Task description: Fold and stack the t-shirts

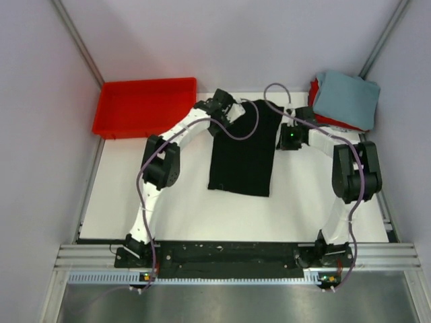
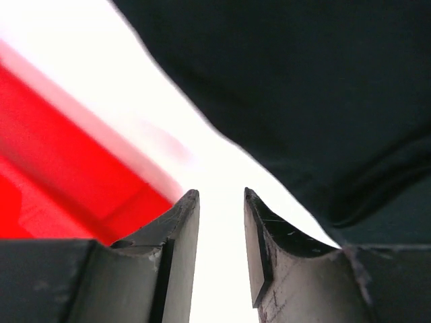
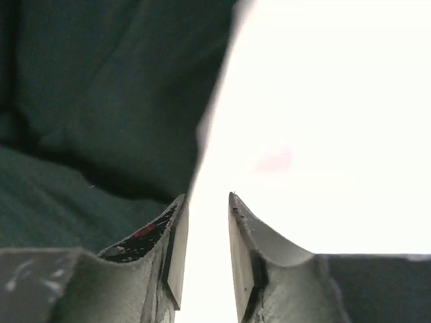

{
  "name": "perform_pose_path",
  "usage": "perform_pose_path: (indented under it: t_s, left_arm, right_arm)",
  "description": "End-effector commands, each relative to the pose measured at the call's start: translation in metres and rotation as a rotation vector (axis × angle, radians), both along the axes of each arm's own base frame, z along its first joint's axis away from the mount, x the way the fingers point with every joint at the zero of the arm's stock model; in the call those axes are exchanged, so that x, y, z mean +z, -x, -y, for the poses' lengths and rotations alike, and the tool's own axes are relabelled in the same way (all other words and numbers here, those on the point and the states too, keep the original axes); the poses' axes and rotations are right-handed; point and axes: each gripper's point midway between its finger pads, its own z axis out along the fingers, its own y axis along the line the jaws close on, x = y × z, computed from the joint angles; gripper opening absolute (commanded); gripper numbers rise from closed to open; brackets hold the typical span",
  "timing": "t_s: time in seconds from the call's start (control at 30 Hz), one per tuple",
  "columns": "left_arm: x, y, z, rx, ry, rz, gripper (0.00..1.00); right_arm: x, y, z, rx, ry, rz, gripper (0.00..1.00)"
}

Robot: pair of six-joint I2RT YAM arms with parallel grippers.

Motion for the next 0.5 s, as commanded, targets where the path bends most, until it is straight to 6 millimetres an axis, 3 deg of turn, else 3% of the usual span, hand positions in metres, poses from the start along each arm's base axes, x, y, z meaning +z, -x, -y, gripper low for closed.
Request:
perform_pose_path:
  t_s: [0.0, 0.07, 0.1, 0.23, 0.33, 0.4, 0.47]
  left_arm:
    - [0.06, -0.025, -0.023, 0.126, 0.094, 0.104, 0.39]
    - [0.071, 0.0, -0.014, 0.039, 0.153, 0.074, 0.4]
    - [0.083, 0.018, 0.0, -0.056, 0.224, 0.055, 0.41]
    - [0.094, 0.114, 0.021, -0.417, 0.331, -0.03, 0.46]
    - [0.089, 0.176, 0.024, -0.67, 0.39, -0.051, 0.56]
    - [0.077, 0.2, 0.019, -0.767, 0.393, -0.016, 0.63]
    - [0.062, 0.217, 0.019, -0.838, 0.374, 0.008, 0.64]
  right_arm:
    - [0.044, -0.018, 0.028, -0.178, -0.112, 0.008, 0.31]
    - [0.059, -0.007, 0.024, -0.131, -0.122, 0.032, 0.31]
    - [0.064, 0.006, 0.014, -0.083, -0.165, 0.029, 0.32]
    - [0.084, 0.065, -0.032, 0.242, -0.229, 0.123, 0.37]
    - [0.103, 0.099, -0.051, 0.555, -0.098, 0.385, 0.39]
    - [0.115, 0.117, -0.057, 0.745, -0.017, 0.595, 0.48]
    - [0.112, 0.136, -0.058, 0.895, 0.083, 0.734, 0.52]
